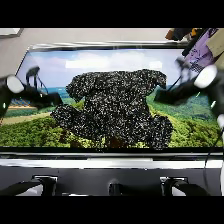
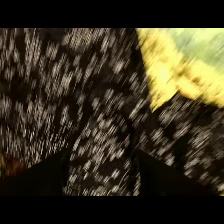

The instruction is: Fold the clothes and pants, and hang the long-sleeved shirts on hangers.

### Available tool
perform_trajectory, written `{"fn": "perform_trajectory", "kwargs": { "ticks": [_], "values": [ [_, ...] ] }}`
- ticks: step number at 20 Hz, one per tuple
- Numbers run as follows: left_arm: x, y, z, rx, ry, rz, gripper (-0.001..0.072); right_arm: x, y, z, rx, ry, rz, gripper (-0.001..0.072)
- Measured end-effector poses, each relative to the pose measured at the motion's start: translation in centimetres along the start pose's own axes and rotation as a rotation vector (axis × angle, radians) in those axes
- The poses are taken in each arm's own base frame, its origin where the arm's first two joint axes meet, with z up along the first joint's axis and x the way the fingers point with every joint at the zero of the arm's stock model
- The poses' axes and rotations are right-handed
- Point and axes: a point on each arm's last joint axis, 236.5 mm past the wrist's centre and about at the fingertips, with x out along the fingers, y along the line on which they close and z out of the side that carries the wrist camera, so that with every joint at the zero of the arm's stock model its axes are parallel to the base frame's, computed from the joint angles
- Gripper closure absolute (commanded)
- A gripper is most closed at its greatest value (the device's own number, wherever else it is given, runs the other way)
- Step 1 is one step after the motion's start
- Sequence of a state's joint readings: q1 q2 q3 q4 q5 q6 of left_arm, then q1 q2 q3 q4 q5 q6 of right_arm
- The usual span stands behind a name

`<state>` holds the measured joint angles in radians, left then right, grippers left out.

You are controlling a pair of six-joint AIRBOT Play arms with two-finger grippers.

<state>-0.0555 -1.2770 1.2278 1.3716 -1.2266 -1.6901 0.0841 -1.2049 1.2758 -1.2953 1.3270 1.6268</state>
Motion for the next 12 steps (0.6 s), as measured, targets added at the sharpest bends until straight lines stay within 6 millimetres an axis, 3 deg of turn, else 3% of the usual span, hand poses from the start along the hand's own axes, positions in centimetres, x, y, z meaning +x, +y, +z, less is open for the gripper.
{"fn": "perform_trajectory", "kwargs": {
  "ticks": [2, 5, 8, 12],
  "values": [
    [0.9, 0.0, -4.3, 0.021, 0.058, 0.01, 0.0095, 3.1, 2.2, -5.7, -0.029, 0.081, 0.017, 0.0203],
    [2.3, -0.4, -8.8, 0.059, 0.124, 0.015, 0.0095, 7.2, 4.8, -12.1, -0.085, 0.148, 0.034, 0.0203],
    [3.1, -0.6, -11.1, 0.088, 0.163, 0.019, 0.0096, 9.8, 7.2, -15.2, -0.148, 0.144, 0.055, 0.0203],
    [3.4, -0.8, -12.0, 0.103, 0.176, 0.02, 0.0096, 12.6, 8.7, -16.9, -0.208, 0.133, 0.046, 0.0203]
  ]
}}
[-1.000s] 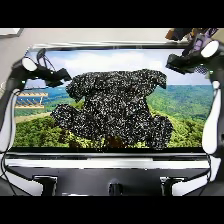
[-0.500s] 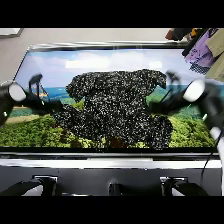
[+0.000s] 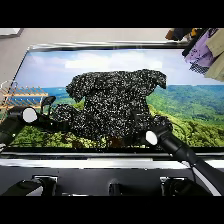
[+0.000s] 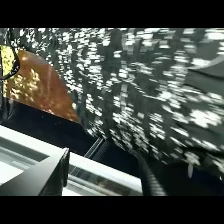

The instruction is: Fold the clothes and pants, and hang the long-sleeved shirts on hangers.

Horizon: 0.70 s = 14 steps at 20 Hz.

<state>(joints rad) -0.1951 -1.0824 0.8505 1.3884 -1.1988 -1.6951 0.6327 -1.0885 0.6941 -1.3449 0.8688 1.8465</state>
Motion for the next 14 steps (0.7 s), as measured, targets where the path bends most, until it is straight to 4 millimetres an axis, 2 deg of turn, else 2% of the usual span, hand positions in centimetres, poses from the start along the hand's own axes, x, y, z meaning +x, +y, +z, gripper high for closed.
{"fn": "perform_trajectory", "kwargs": {
  "ticks": [5, 7, 8, 11, 14],
  "values": [
    [0.2, -0.1, -0.3, 0.002, 0.004, 0.0, 0.0096, 2.7, -0.4, 0.4, -0.013, -0.018, -0.039, 0.0227],
    [0.2, -0.1, -0.3, 0.002, 0.005, 0.0, 0.0096, 3.7, -0.7, 0.6, -0.017, -0.02, -0.053, 0.0594],
    [0.2, -0.1, -0.3, 0.003, 0.006, 0.0, 0.0096, 4.0, -0.9, 0.7, -0.017, -0.021, -0.06, 0.0674],
    [0.2, -0.1, -0.3, 0.003, 0.005, 0.0, 0.0096, 3.5, -1.7, 1.2, 0.018, -0.038, -0.103, 0.0672],
    [0.2, -0.3, -0.4, -0.007, 0.007, 0.0, 0.0096, 1.2, -2.0, 2.4, 0.053, -0.076, -0.139, 0.0672]
  ]
}}
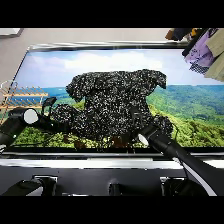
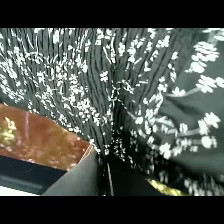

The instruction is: Fold the clothes and pants, and hang the long-sleeved shirts on hangers.

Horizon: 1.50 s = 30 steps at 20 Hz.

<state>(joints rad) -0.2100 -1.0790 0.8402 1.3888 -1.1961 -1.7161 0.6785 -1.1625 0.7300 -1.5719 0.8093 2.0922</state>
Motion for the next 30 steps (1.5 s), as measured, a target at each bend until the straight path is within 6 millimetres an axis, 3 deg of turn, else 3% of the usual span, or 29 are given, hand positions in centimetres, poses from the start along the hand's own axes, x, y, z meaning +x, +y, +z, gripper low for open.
{"fn": "perform_trajectory", "kwargs": {
  "ticks": [4, 7, 13, 21, 22, 23, 24, 27, 30],
  "values": [
    [0.3, -2.1, -0.3, 0.017, -0.008, -0.013, 0.0096, -3.4, -0.1, 0.7, 0.039, -0.02, -0.008, 0.0671],
    [0.8, -5.6, -0.4, 0.056, -0.043, -0.043, 0.0097, -4.9, -0.3, 0.1, 0.063, -0.002, -0.014, 0.0671],
    [4.0, -12.5, -1.5, 0.13, -0.066, -0.1, 0.0096, -5.7, -0.4, -1.0, 0.096, 0.038, -0.015, 0.0671],
    [8.8, -17.1, -2.2, 0.165, -0.015, -0.094, 0.0096, -5.8, -0.2, -1.4, 0.14, 0.053, -0.01, 0.0671],
    [9.3, -17.2, -2.2, 0.164, -0.008, -0.089, 0.0125, -5.8, -0.2, -1.4, 0.14, 0.053, -0.01, 0.0671],
    [10.0, -17.2, -2.3, 0.154, 0.003, -0.081, 0.036, -5.8, -0.2, -1.4, 0.144, 0.053, -0.01, 0.0671],
    [10.5, -17.1, -2.4, 0.143, 0.013, -0.072, 0.0675, -5.8, -0.2, -1.5, 0.146, 0.056, -0.009, 0.0671],
    [10.9, -16.6, -2.4, 0.12, 0.032, -0.054, 0.0681, -6.0, 0.0, -1.8, 0.157, 0.074, -0.004, 0.0671],
    [9.0, -16.0, -2.7, 0.151, 0.062, -0.036, 0.0683, -6.8, -0.2, -2.9, 0.161, 0.127, -0.022, 0.0672]
  ]
}}
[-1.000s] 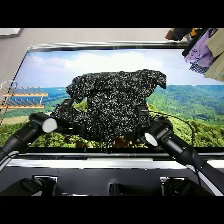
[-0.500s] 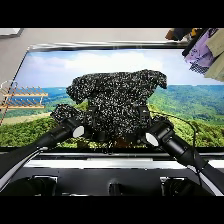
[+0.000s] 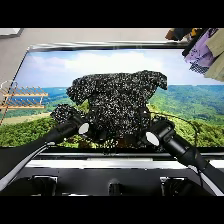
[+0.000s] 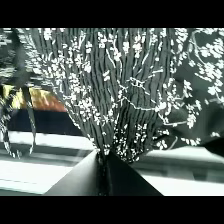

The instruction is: Fold the clothes and pants, and hang the long-sleeved shirts on hangers.

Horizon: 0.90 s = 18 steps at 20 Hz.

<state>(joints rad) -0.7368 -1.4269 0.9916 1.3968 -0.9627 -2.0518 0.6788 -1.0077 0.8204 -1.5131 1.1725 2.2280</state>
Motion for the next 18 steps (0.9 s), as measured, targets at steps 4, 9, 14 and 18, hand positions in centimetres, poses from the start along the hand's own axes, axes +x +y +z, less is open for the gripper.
{"fn": "perform_trajectory", "kwargs": {
  "ticks": [4, 9, 14, 18],
  "values": [
    [-5.3, 0.5, -3.1, 0.093, 0.064, 0.024, 0.0683, -2.8, 0.6, -4.2, -0.01, 0.117, 0.032, 0.0672],
    [-13.9, -0.7, -7.1, 0.135, 0.014, -0.03, 0.0683, -8.6, 1.8, -9.0, -0.013, 0.136, 0.135, 0.0671],
    [-19.9, -1.8, -8.5, 0.116, -0.069, -0.108, 0.0683, -14.5, 2.2, -8.4, 0.005, 0.014, 0.222, 0.0671],
    [-19.4, -2.3, -7.1, 0.084, -0.08, -0.113, 0.0683, -14.6, -0.1, -4.2, 0.011, -0.137, 0.095, 0.0671]
  ]
}}
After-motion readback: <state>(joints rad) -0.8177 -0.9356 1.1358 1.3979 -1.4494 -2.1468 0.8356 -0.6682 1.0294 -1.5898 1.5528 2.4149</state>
